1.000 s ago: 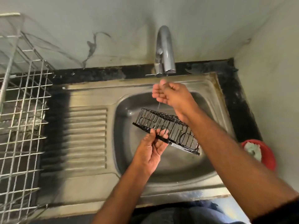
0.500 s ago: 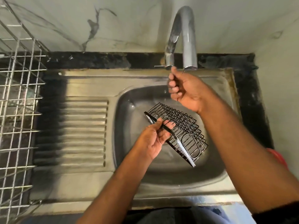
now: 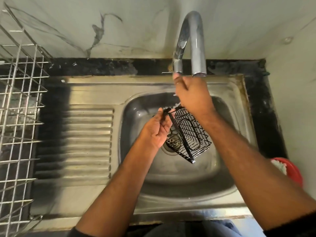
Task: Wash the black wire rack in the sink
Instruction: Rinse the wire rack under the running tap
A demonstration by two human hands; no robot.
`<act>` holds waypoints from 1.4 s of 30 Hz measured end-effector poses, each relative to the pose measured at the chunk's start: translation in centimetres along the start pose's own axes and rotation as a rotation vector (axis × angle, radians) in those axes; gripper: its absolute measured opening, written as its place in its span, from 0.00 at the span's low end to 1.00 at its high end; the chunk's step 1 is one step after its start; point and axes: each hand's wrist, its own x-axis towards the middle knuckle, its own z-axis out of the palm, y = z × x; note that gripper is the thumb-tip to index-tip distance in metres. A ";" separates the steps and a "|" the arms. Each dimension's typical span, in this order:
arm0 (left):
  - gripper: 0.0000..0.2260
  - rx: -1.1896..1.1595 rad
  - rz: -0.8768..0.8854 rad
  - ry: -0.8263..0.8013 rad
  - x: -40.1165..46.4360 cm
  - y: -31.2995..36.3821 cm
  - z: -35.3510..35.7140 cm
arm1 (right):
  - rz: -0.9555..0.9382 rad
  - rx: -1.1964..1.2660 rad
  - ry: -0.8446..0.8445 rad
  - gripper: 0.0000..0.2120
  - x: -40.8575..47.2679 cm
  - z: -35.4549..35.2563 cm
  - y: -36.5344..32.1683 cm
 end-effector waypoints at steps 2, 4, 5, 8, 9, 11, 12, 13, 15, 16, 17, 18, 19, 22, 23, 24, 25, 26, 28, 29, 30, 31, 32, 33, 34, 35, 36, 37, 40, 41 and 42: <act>0.08 -0.014 0.012 0.002 0.1 0.3 0.4 | 0.032 -0.085 0.082 0.23 -0.2 -0.5 0.5; 0.08 -0.025 0.024 0.000 0.3 0.6 0.5 | 0.076 -0.121 0.009 0.20 -0.6 -1.2 1.3; 0.08 -0.031 0.027 -0.005 0.4 0.7 0.5 | 0.074 -0.143 -0.043 0.17 -0.8 -1.6 2.0; 0.09 -0.077 0.022 -0.010 0.6 1.1 0.4 | 0.005 -0.353 -0.047 0.10 -1.8 -2.7 4.2; 0.09 -0.103 0.018 -0.012 0.7 1.2 0.4 | 0.012 -0.384 -0.041 0.12 -2.3 -2.8 4.8; 0.10 -0.122 0.014 -0.018 0.8 1.4 0.5 | 0.084 -0.395 -0.109 0.17 -3.3 -2.7 5.6; 0.10 -0.116 0.017 -0.016 0.9 1.5 0.6 | 0.122 -0.387 -0.146 0.19 -3.8 -2.6 5.8; 0.11 -0.103 0.016 -0.014 1.0 1.5 0.7 | 0.142 -0.377 -0.156 0.21 -4.3 -2.4 5.9; 0.10 -0.075 0.016 -0.005 1.0 1.4 0.8 | 0.133 -0.373 -0.128 0.22 -4.8 -2.2 6.1; 0.10 -0.058 0.020 0.002 0.9 1.3 0.8 | 0.121 -0.374 -0.118 0.22 -4.9 -2.2 6.1; 0.11 -0.036 0.024 0.007 0.8 1.2 0.9 | 0.116 -0.374 -0.119 0.22 -4.9 -2.2 6.2; 0.12 -0.006 0.029 0.015 0.7 1.1 0.9 | 0.118 -0.372 -0.130 0.23 -4.9 -2.3 6.2; 0.14 0.033 0.033 0.022 0.4 1.0 1.0 | 0.119 -0.363 -0.142 0.23 -5.0 -2.3 6.3; 0.21 0.182 0.039 0.052 -1.2 0.4 0.8 | 0.117 -0.271 -0.169 0.25 -5.3 -2.1 6.6; 0.24 0.246 0.048 0.048 -2.2 0.2 0.7 | 0.123 -0.234 -0.171 0.25 -5.5 -1.9 6.5; 0.27 0.321 0.066 0.033 -3.2 0.0 0.4 | 0.132 -0.204 -0.165 0.25 -5.7 -1.6 6.4; 0.28 0.397 0.090 0.011 -4.4 -0.2 0.2 | 0.137 -0.180 -0.149 0.24 -5.9 -1.2 6.4; 0.30 0.470 0.116 -0.004 -5.7 -0.4 0.0 | 0.143 -0.160 -0.129 0.23 -6.1 -0.8 6.4; 0.29 0.578 0.170 -0.021 -7.9 -0.8 -0.3 | 0.167 -0.128 -0.090 0.22 -6.5 -0.2 6.2; 0.27 0.615 0.205 -0.030 -8.8 -1.0 -0.3 | 0.176 -0.124 -0.083 0.22 -6.7 0.0 6.1; 0.23 0.646 0.246 -0.035 -9.2 -1.3 -0.4 | 0.182 -0.125 -0.083 0.22 -6.9 0.2 6.1; 0.18 0.665 0.290 -0.033 -9.7 -1.4 -0.5 | 0.175 -0.125 -0.078 0.23 -7.2 0.2 5.8; 0.14 0.679 0.332 -0.028 -10.1 -1.5 -0.7 | 0.168 -0.118 -0.073 0.22 -7.5 0.1 5.5; 0.13 0.692 0.367 -0.031 -10.6 -1.5 -0.7 | 0.157 -0.111 -0.063 0.22 -7.8 -0.2 5.1; 0.12 0.709 0.399 -0.047 -11.0 -1.4 -0.7 | 0.146 -0.108 -0.052 0.22 -8.1 -0.5 4.7; 0.12 0.724 0.420 -0.072 -11.4 -1.4 -0.6 | 0.139 -0.103 -0.044 0.22 -8.4 -0.9 4.2; 0.12 0.737 0.433 -0.101 -12.0 -1.4 -0.5 | 0.134 -0.099 -0.035 0.21 -8.7 -1.4 3.8; 0.12 0.745 0.437 -0.129 -12.6 -1.3 -0.4 | 0.121 -0.094 -0.030 0.20 -9.2 -1.9 3.4; 0.11 0.765 0.435 -0.174 -13.8 -1.1 0.2 | 0.108 -0.100 -0.040 0.17 -10.3 -2.9 2.4; 0.11 0.767 0.439 -0.176 -14.1 -1.0 0.3 | 0.105 -0.105 -0.041 0.17 -10.7 -3.2 2.2; 0.11 0.766 0.445 -0.171 -14.4 -1.1 0.5 | 0.103 -0.106 -0.049 0.17 -11.0 -3.4 2.1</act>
